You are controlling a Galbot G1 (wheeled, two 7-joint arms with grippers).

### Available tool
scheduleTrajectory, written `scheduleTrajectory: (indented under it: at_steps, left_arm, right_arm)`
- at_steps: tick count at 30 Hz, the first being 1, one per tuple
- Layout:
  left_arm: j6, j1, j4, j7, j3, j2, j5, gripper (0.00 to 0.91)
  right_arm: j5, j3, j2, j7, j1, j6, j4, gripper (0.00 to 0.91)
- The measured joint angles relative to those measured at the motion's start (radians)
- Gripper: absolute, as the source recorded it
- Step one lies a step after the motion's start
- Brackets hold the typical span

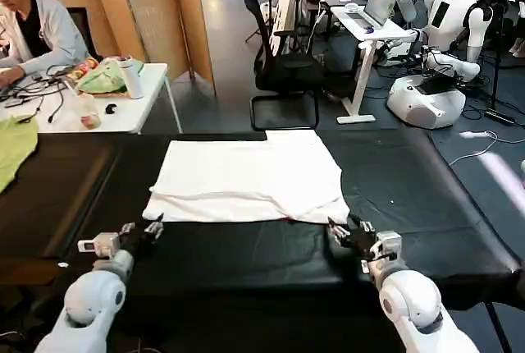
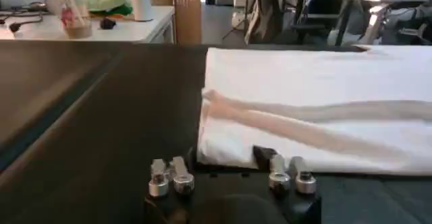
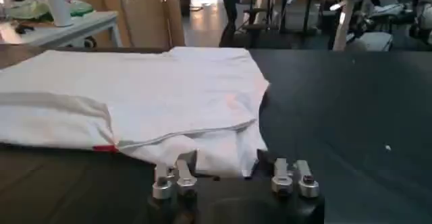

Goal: Fold and organize the clothes.

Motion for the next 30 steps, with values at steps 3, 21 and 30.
scheduleTrajectory:
  at_steps: [3, 21, 30]
  left_arm:
    - [0.005, 0.004, -0.002, 0.001, 0.002, 0.007, -0.005, 0.0]
    - [0.124, 0.182, -0.204, -0.112, -0.014, 0.09, 0.034, 0.0]
    - [0.137, 0.405, -0.39, -0.127, -0.066, 0.109, 0.052, 0.878]
  right_arm:
    - [0.0, 0.0, -0.006, 0.002, -0.001, -0.001, 0.005, 0.02]
    - [0.084, 0.121, -0.069, 0.178, -0.299, -0.211, 0.328, 0.0]
    - [0.067, 0.148, -0.062, 0.124, -0.392, -0.219, 0.402, 0.878]
